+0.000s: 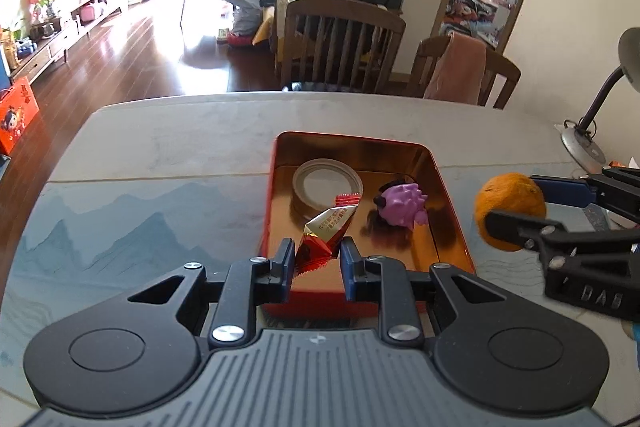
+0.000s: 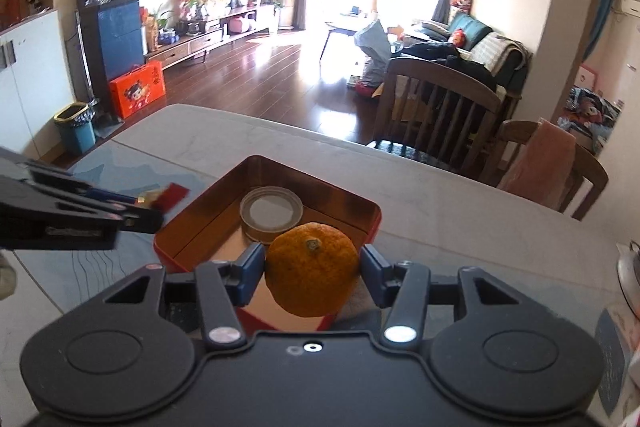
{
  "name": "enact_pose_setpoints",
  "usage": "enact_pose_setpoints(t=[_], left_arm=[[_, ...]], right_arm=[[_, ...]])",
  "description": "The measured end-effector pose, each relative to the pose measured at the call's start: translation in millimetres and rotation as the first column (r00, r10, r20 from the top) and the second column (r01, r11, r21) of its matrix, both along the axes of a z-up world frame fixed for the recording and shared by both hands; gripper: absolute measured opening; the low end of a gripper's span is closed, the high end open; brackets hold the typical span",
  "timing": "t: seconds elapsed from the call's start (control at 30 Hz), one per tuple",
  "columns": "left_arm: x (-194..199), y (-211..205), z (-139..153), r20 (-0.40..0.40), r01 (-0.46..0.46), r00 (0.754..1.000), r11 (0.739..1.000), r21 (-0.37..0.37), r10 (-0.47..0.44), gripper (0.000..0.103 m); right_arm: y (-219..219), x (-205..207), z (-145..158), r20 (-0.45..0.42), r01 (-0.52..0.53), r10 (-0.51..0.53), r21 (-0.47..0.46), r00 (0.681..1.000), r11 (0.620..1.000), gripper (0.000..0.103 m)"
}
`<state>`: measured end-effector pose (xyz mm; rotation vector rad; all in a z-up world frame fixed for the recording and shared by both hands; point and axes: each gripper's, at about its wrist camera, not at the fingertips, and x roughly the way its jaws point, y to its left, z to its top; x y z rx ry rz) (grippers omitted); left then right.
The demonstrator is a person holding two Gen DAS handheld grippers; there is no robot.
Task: Organize rigid objects
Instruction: 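Lower the candy and orange into the red tin and open both grippers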
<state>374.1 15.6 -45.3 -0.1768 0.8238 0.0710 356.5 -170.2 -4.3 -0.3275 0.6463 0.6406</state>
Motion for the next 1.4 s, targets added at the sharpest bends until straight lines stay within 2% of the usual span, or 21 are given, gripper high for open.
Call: enact_pose_setpoints(t=[0.4, 0.53, 0.77, 1.07, 1.4], left_arm=[[71.0, -4.2, -28.9, -0.108, 0.018, 0.994, 1.0, 0.017, -0.016, 0.023], [82.2, -4.1, -44.1, -0.161, 0.029, 0.986, 0.999, -0.019, -0.032, 0.023], [91.6, -7.6, -62.8, -0.222, 0.036, 0.974, 0.999, -0.04, -0.044, 0.023], [101.0, -7.3, -78.9, -0.289, 0.024, 0.957, 0.999, -0.042, -0.036, 0.023], [99.7, -7.6, -79.4, -0.297, 0.008, 0.955, 0.999, -0.041, -0.02, 0.023]], right_arm=[[30.0, 23.0, -42.5, -0.057, -0.112, 0.107, -0.078, 0.993, 0.991, 0.051], [34.3, 25.9, -50.5, -0.094, -0.132, 0.124, -0.083, 0.988, 0.988, 0.051], [38.9, 29.3, -61.4, -0.143, -0.159, 0.145, -0.097, 0.979, 0.982, 0.051], [40.3, 28.3, -66.9, -0.154, -0.163, 0.146, -0.109, 0.977, 0.98, 0.051], [37.6, 27.8, -58.0, -0.148, -0.162, 0.146, -0.1, 0.978, 0.982, 0.052]])
